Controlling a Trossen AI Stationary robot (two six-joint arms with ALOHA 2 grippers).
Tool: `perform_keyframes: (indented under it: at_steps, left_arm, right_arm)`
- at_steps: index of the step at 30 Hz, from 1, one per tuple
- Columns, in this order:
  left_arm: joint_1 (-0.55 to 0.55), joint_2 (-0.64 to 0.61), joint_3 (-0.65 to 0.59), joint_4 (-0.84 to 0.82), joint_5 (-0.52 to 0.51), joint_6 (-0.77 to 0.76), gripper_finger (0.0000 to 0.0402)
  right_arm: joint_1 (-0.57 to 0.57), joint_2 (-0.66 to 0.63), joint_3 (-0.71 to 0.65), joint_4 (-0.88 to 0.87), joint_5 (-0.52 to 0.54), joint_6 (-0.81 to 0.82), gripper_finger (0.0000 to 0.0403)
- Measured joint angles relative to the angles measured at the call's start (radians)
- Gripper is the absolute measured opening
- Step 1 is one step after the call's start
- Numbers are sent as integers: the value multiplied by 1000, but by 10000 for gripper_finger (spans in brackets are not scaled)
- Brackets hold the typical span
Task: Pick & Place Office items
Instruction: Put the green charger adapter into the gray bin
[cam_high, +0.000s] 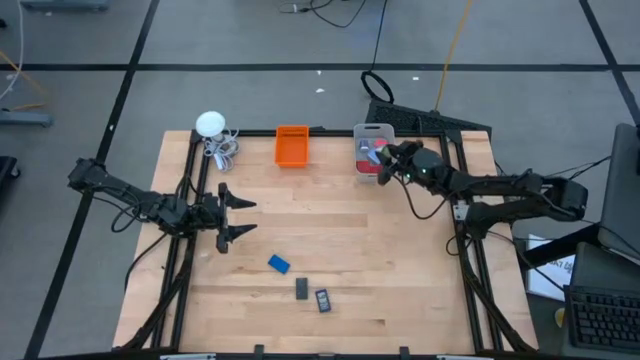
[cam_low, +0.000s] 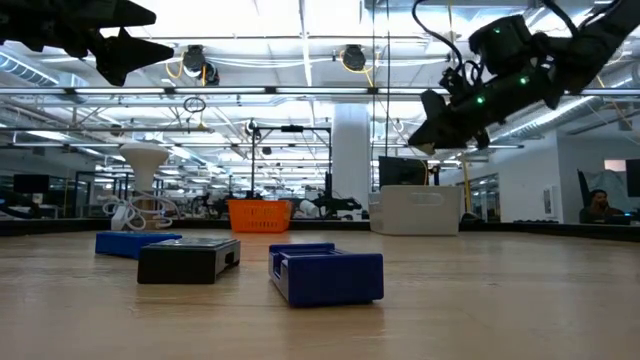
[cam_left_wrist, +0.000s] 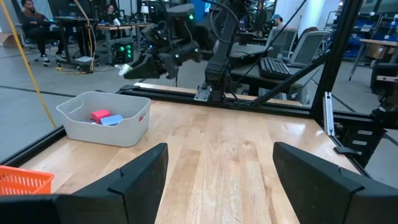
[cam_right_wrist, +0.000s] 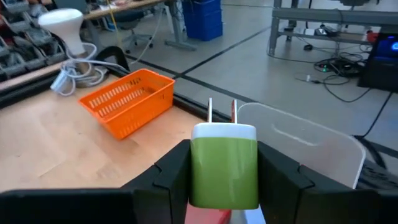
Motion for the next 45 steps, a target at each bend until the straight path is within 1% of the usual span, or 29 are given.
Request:
perform_keyframes:
  at_steps: [3,12,16,20,30,33,37,42,45]
  left_arm:
    - [0,0,0,0,0,0,292]
    - [0,0,0,0,0,0,292]
    - [0,0,0,0,0,0,292]
    - [0,0,0,0,0,0,292]
    - [0,0,0,0,0,0,292]
    - [0,0,0,0,0,0,292]
    - [0,0,0,0,0,0,292]
    - [0,0,0,0,0,0,292]
    - [0,0,0,0,0,0,292]
  right_arm:
    - [-23,0,48,-60,0,-16,135]
    - [-80,20,145,-148,-11,-39,134]
    - [-99,77,203,-170,-79,-44,135]
    - [-124,164,235,-176,-79,-70,134]
    - [-218,384,243,-136,-79,-65,134]
    - [-234,428,243,-119,-79,-63,135]
    - [-235,458,243,-78,-79,-63,135]
    - [-235,460,243,-51,-79,-63,136]
    - [-235,460,242,-44,-79,-63,143]
